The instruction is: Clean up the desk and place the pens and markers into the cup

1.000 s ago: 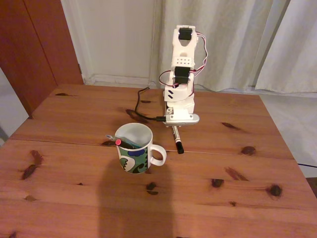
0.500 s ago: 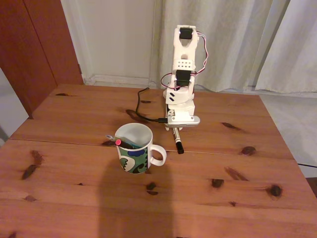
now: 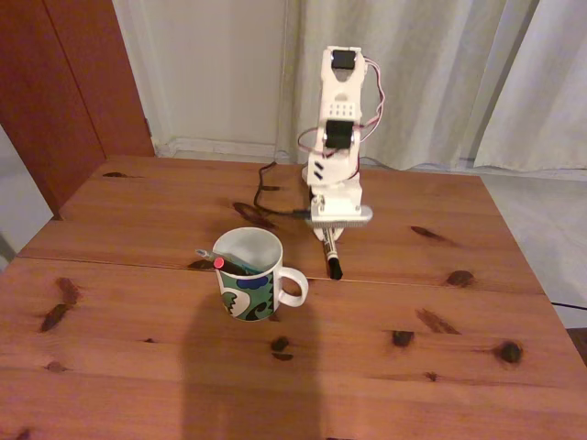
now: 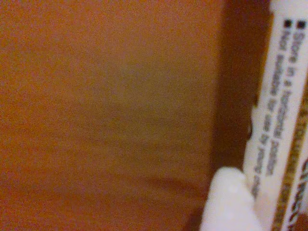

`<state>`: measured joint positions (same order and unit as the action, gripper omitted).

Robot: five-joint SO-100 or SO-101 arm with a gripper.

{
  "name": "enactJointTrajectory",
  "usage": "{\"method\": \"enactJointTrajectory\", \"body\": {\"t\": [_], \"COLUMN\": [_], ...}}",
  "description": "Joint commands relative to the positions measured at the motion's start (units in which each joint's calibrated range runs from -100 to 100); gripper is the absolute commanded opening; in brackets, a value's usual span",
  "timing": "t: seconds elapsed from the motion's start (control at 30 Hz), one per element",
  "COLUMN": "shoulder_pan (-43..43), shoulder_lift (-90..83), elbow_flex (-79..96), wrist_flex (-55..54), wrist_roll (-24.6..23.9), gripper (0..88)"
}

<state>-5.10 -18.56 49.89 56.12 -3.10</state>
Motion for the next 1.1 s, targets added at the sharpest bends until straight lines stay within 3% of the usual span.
{"method": "enactJointTrajectory", "body": {"t": [0.0, 0.33, 0.5, 0.7, 0.83, 1.07], "shoulder_pan": [0.8, 3.4, 6.1, 9.5, 10.7, 12.8], "shoulder_lift": [-11.7, -28.5, -28.9, -21.9, -13.0, 1.0], "elbow_flex": [-4.6, -2.1, -1.8, -2.7, -6.3, -17.0], "wrist_flex": [-0.9, -13.4, -27.1, -40.9, -47.0, -48.0], "wrist_roll": [0.5, -0.4, -7.1, -13.5, -14.3, -14.3], "gripper": [0.8, 0.8, 0.8, 0.8, 0.8, 0.8]}}
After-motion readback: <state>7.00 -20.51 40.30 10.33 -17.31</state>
